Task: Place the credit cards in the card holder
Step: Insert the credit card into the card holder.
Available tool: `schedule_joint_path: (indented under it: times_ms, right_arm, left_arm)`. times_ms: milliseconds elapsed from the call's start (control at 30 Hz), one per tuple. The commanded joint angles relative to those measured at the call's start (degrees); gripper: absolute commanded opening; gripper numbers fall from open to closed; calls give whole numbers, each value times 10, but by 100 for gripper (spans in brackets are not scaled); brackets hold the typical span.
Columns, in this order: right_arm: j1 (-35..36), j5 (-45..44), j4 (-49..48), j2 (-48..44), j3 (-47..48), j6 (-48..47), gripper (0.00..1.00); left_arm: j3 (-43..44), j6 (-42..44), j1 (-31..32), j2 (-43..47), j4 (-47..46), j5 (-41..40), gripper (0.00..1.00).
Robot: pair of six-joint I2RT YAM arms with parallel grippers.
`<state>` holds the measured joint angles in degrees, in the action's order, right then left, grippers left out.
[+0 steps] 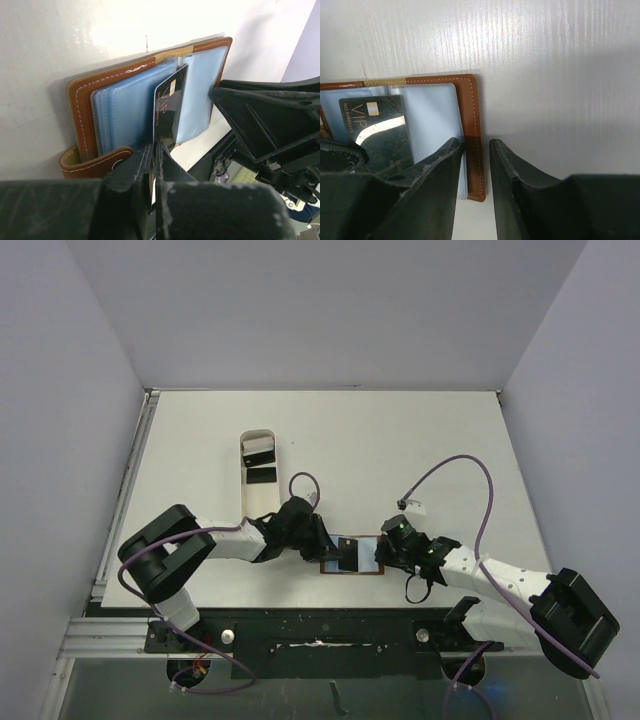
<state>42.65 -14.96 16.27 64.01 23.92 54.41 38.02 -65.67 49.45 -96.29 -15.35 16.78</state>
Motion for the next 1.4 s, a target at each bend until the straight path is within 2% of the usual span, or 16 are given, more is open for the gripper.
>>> schedule_joint_path:
  times_ms: [0, 767, 1033, 1367]
  right_arm:
    - [10, -7, -1, -6, -14, 10, 31]
    - [21, -8, -3, -5, -24, 22, 26]
    - [23, -9, -4, -1, -23, 23, 26]
    - [24, -9, -6, 4, -24, 23, 26]
  left_arm:
    - [8, 0, 4, -18, -6, -26, 0]
    - [39, 51, 5, -9, 60, -82, 0]
    - [68, 114, 5, -12, 106, -72, 0]
    - [92, 152, 4, -7, 149, -83, 0]
